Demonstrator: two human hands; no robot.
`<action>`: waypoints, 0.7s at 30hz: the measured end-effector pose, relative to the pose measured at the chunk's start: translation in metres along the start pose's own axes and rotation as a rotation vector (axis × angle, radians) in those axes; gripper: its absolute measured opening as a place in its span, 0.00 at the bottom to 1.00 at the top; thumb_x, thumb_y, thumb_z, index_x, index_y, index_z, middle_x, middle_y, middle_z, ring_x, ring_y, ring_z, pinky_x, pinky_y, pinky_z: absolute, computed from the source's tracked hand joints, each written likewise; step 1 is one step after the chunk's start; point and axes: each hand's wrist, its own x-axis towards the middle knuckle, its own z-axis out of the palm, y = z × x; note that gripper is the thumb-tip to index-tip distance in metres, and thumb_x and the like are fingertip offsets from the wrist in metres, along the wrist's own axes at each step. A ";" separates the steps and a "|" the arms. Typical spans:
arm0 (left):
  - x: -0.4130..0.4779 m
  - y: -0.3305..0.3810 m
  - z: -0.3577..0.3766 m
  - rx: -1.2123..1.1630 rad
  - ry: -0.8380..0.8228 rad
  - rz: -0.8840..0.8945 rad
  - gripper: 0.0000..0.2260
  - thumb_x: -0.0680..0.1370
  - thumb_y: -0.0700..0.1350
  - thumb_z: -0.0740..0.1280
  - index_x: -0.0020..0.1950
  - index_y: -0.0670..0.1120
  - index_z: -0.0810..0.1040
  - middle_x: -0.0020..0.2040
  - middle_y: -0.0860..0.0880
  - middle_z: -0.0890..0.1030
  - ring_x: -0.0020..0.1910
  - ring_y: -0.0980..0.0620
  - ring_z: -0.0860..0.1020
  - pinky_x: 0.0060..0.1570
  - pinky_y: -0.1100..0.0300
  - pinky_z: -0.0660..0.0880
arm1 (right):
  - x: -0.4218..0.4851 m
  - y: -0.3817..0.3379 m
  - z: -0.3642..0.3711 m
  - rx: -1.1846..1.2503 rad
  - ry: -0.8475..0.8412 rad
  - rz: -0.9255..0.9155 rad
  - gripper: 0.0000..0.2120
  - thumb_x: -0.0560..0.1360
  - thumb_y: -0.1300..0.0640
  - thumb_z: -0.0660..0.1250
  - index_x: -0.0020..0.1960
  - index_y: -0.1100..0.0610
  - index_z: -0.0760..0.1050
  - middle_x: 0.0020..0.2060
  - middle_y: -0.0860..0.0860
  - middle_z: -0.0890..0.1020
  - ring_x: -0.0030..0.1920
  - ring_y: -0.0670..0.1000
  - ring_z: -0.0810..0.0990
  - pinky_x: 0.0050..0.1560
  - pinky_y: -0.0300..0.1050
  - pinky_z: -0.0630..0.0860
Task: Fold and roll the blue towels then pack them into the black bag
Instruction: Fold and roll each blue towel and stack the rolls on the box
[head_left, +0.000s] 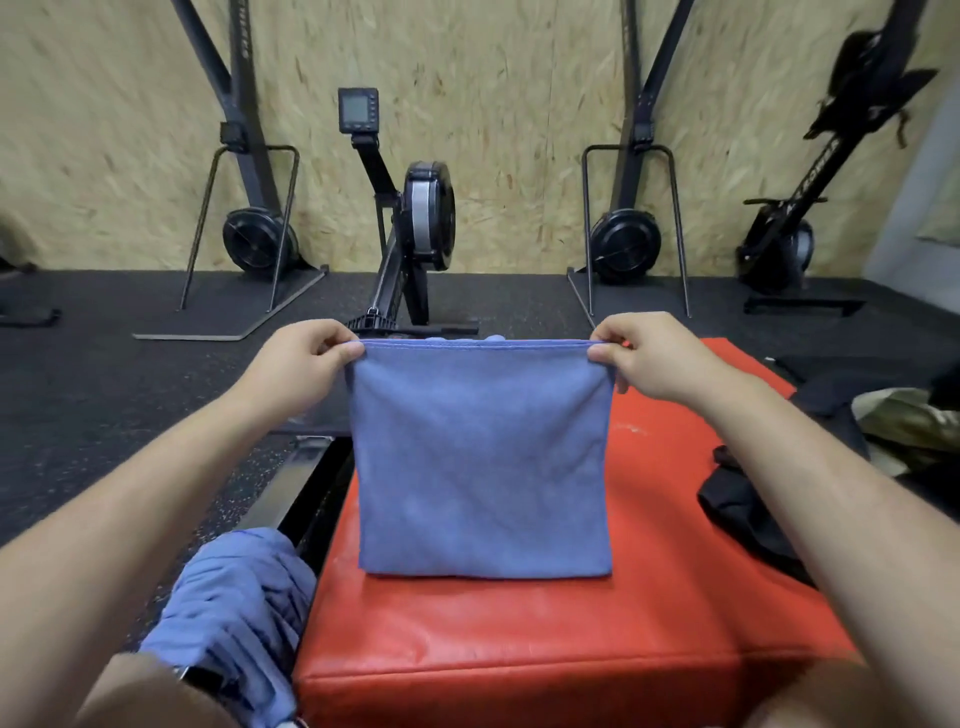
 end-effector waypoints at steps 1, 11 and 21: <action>0.006 0.005 -0.003 -0.019 0.012 -0.028 0.07 0.80 0.46 0.68 0.43 0.48 0.81 0.31 0.50 0.80 0.30 0.51 0.75 0.35 0.57 0.70 | 0.007 -0.005 -0.003 0.000 0.006 0.015 0.06 0.78 0.57 0.67 0.42 0.52 0.77 0.27 0.50 0.82 0.31 0.45 0.82 0.36 0.43 0.73; 0.039 0.038 -0.027 -0.271 0.114 -0.073 0.06 0.81 0.41 0.66 0.44 0.44 0.78 0.39 0.46 0.83 0.38 0.47 0.85 0.41 0.53 0.82 | 0.029 -0.029 -0.028 0.161 0.218 0.025 0.05 0.78 0.63 0.65 0.48 0.55 0.78 0.39 0.50 0.84 0.31 0.35 0.78 0.28 0.28 0.68; -0.079 -0.042 0.053 -0.139 -0.212 -0.094 0.04 0.79 0.41 0.69 0.44 0.46 0.79 0.38 0.53 0.80 0.36 0.60 0.74 0.43 0.60 0.71 | -0.071 0.047 0.066 0.120 -0.129 0.017 0.08 0.77 0.62 0.68 0.45 0.50 0.76 0.39 0.44 0.80 0.41 0.43 0.76 0.48 0.42 0.69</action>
